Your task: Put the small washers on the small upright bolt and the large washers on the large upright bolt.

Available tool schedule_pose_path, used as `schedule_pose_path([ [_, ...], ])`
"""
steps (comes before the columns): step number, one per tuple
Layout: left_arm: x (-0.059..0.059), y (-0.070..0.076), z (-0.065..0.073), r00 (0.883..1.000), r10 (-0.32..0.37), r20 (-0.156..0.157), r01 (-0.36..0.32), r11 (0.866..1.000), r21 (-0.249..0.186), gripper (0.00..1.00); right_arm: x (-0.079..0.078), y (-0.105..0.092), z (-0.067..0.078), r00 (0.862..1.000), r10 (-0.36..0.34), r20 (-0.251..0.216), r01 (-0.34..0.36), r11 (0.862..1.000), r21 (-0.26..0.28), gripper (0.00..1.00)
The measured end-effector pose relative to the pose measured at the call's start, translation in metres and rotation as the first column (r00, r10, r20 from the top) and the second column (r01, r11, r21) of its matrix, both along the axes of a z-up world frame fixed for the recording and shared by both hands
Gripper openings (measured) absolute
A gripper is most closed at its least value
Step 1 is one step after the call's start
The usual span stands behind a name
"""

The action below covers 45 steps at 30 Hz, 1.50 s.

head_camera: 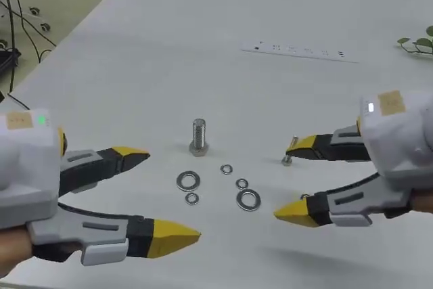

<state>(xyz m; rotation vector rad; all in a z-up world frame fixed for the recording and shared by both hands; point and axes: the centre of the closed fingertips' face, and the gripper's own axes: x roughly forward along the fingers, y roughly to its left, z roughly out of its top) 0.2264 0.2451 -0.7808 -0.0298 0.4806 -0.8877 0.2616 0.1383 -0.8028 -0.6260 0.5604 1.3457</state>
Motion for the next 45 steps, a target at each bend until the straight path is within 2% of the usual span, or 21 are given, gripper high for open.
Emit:
schedule_pose_path([
  [5,-0.001,0.001,-0.001,1.0,0.005,0.001,-0.005,1.0,0.002,0.86,0.0,0.005,-0.01,0.999,0.039,-0.007,-0.039,0.998,-0.04,0.56],
  [17,-0.001,0.001,-0.001,1.0,0.013,0.004,-0.013,1.0,-0.005,0.86,0.001,-0.003,-0.004,1.0,0.009,-0.007,-0.009,1.0,-0.02,0.56],
  [21,-0.002,0.0,-0.003,1.0,0.008,-0.005,-0.008,1.0,0.0,0.86,0.001,-0.002,-0.003,1.0,0.004,-0.009,-0.005,1.0,-0.016,0.56],
  [27,0.0,0.001,0.0,1.0,0.009,0.001,-0.009,1.0,0.002,0.86,0.001,-0.001,0.0,1.0,-0.005,-0.008,0.005,1.0,0.0,0.56],
  [45,-0.001,0.001,0.0,1.0,0.0,-0.001,0.0,1.0,0.005,0.86,-0.002,-0.004,0.001,1.0,-0.011,-0.014,0.01,1.0,-0.006,0.55],
])
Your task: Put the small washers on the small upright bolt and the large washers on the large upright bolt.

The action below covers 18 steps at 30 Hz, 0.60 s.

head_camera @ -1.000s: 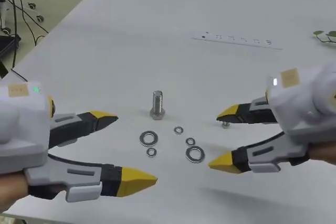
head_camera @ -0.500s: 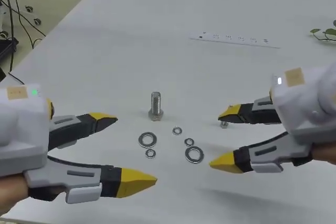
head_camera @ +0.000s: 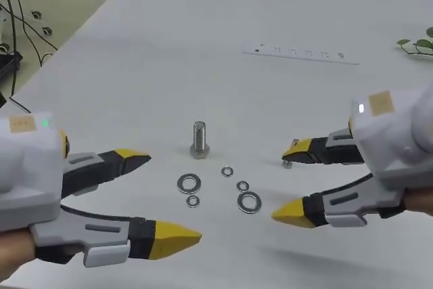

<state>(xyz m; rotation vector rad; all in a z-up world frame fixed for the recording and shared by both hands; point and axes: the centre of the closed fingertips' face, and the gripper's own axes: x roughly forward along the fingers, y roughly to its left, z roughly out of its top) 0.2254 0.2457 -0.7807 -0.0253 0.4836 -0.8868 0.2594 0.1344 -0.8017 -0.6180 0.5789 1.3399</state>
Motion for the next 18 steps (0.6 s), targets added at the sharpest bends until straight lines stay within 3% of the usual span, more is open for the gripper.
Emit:
schedule_pose_path([
  [18,-0.0002,-0.0017,-0.0016,1.0,-0.008,-0.003,0.008,1.0,0.004,0.85,-0.0008,-0.0036,-0.0047,1.0,0.0,-0.01,0.0,1.0,-0.012,0.54],
])
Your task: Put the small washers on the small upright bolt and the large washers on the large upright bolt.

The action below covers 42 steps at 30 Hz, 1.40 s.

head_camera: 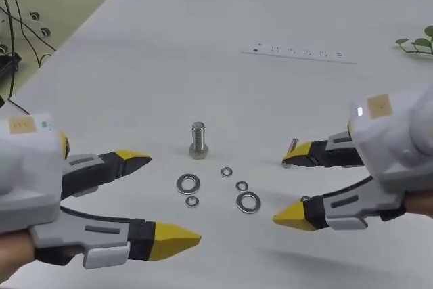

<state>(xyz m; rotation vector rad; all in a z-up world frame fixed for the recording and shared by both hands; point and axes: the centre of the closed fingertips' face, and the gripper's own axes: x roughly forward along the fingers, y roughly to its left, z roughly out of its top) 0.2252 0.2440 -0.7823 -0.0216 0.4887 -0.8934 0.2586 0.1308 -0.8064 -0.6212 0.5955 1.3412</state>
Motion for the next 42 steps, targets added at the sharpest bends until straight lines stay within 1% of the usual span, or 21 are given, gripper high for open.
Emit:
schedule_pose_path([
  [9,-0.001,-0.001,0.001,1.0,0.003,0.004,-0.003,1.0,0.0,0.85,0.001,0.001,-0.001,1.0,0.007,0.0,-0.007,1.0,-0.008,0.53],
  [11,-0.001,-0.001,0.0,1.0,0.004,0.002,-0.004,1.0,0.001,0.85,0.0,0.001,-0.002,1.0,0.012,0.0,-0.012,1.0,-0.015,0.53],
  [15,-0.003,-0.002,-0.001,1.0,0.004,-0.001,-0.004,1.0,0.001,0.85,-0.001,0.003,-0.007,0.999,0.031,0.005,-0.031,0.998,-0.048,0.52],
  [18,-0.003,-0.002,0.0,1.0,0.007,0.002,-0.007,1.0,-0.001,0.85,0.0,0.005,-0.006,0.999,0.032,0.002,-0.032,0.999,-0.043,0.51],
  [20,-0.002,-0.001,-0.001,1.0,0.008,0.002,-0.008,1.0,0.0,0.85,0.0,0.006,-0.009,0.999,0.039,0.006,-0.038,0.997,-0.062,0.49],
  [21,-0.003,-0.002,-0.001,1.0,0.008,0.002,-0.008,1.0,0.0,0.85,0.001,0.005,-0.011,0.999,0.045,0.011,-0.044,0.996,-0.082,0.49],
  [29,-0.004,-0.004,-0.001,1.0,0.004,0.003,-0.004,1.0,-0.001,0.85,0.001,0.012,-0.02,0.998,0.066,-0.002,-0.066,0.991,-0.116,0.47],
  [33,-0.004,-0.004,-0.001,1.0,0.004,0.004,-0.004,1.0,-0.002,0.85,0.003,0.015,-0.028,0.997,0.081,-0.016,-0.082,0.984,-0.156,0.46],
  [38,-0.004,-0.005,-0.002,1.0,0.002,0.005,-0.002,1.0,-0.002,0.85,0.005,0.02,-0.035,0.995,0.099,-0.031,-0.103,0.978,-0.183,0.44],
  [42,-0.004,-0.005,-0.003,1.0,0.0,0.004,0.0,1.0,-0.001,0.84,0.007,0.02,-0.041,0.993,0.112,-0.044,-0.119,0.969,-0.217,0.44],
])
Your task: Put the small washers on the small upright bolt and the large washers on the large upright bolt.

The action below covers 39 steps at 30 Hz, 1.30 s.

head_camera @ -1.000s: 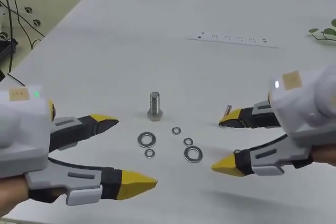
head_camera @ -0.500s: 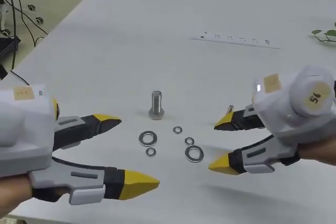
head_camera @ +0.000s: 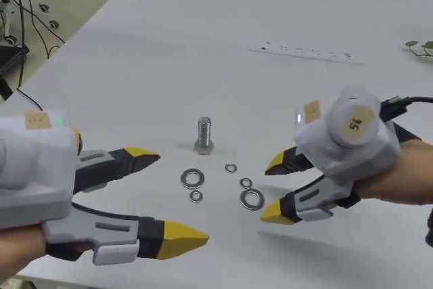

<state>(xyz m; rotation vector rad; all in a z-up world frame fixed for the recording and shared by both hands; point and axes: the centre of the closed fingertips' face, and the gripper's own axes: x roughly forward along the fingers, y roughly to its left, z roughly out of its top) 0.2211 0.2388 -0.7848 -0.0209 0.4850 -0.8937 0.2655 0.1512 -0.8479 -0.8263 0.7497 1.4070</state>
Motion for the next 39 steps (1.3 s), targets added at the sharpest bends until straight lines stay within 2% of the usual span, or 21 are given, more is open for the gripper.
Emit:
schedule_pose_path([
  [15,0.0,0.001,-0.001,1.0,-0.002,-0.002,0.002,1.0,0.0,0.84,0.004,0.003,-0.019,0.999,0.028,-0.039,-0.031,0.995,-0.093,0.38],
  [21,0.001,0.0,-0.002,1.0,-0.005,-0.002,0.005,1.0,0.0,0.84,0.006,0.003,-0.024,0.998,0.042,-0.036,-0.047,0.99,-0.135,0.36],
  [27,0.0,0.001,-0.002,1.0,-0.002,0.0,0.002,1.0,-0.001,0.84,0.004,0.005,-0.028,0.998,0.052,-0.045,-0.058,0.987,-0.151,0.35],
  [39,0.0,0.001,0.0,1.0,0.006,0.006,-0.006,1.0,0.0,0.84,0.005,0.006,-0.03,0.997,0.066,-0.036,-0.071,0.981,-0.179,0.33],
])
